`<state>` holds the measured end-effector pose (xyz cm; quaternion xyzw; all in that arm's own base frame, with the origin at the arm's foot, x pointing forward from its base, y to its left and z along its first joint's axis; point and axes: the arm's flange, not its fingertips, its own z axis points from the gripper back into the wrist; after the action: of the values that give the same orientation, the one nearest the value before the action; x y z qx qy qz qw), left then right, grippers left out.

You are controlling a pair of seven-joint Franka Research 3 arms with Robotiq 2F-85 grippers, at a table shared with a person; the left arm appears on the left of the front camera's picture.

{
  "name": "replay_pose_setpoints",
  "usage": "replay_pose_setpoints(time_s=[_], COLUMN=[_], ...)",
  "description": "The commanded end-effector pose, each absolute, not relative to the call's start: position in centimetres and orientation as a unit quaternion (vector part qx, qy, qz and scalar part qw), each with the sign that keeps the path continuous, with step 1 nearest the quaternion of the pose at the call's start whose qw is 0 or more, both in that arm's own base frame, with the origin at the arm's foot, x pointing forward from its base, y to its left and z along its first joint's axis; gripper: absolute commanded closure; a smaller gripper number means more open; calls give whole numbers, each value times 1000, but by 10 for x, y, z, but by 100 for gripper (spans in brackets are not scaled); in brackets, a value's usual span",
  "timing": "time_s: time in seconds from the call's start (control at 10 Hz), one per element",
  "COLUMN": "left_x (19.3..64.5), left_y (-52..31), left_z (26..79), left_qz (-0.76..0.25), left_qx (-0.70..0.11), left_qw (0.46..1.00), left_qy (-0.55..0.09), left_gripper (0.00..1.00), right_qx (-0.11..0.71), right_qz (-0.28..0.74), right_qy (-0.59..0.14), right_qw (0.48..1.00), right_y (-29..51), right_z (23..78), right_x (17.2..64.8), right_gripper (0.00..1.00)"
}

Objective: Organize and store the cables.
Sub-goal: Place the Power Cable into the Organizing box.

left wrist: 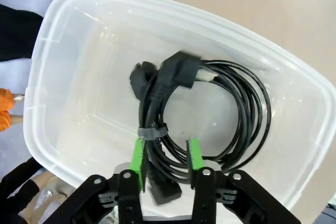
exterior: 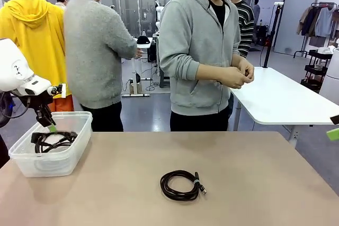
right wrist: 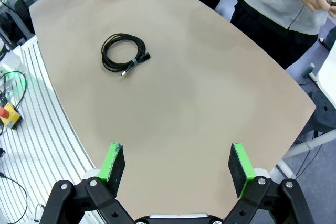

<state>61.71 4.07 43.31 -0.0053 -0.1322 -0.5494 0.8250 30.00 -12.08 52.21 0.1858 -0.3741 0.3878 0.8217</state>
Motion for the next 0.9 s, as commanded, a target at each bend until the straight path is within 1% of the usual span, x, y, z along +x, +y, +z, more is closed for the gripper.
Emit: replay_pose_setpoints(time_s=[0.0, 0.1, 0.2, 0.3, 0.4, 0.5, 0.8], left_x=[622, 622, 621, 621, 623, 618, 618], left_y=[40, 41, 42, 41, 41, 41, 41], left_z=[435, 433, 431, 431, 431, 434, 434], left_qz=[-539, -537, -536, -536, -527, -545, -545], left_qx=[5, 2, -2, -5, -19, -6, -6], left_qw=[832, 832, 832, 832, 835, 828, 828], left_qy=[-136, -139, -140, -142, -157, -134, -134], left_gripper=[2, 31, 0, 0, 0, 0, 0], right_qx=[186, 186, 186, 186, 186, 186, 186], right_qz=[384, 384, 384, 384, 384, 384, 384], right_qy=[-366, -366, -366, -366, -366, -366, -366], right_qw=[827, 827, 827, 827, 827, 827, 827], right_y=[-120, -120, -120, -120, -120, -120, -120], right_z=[523, 523, 523, 523, 523, 523, 523], right_x=[298, 298, 298, 298, 298, 298, 298], right_gripper=[0, 0, 0, 0, 0, 0, 0])
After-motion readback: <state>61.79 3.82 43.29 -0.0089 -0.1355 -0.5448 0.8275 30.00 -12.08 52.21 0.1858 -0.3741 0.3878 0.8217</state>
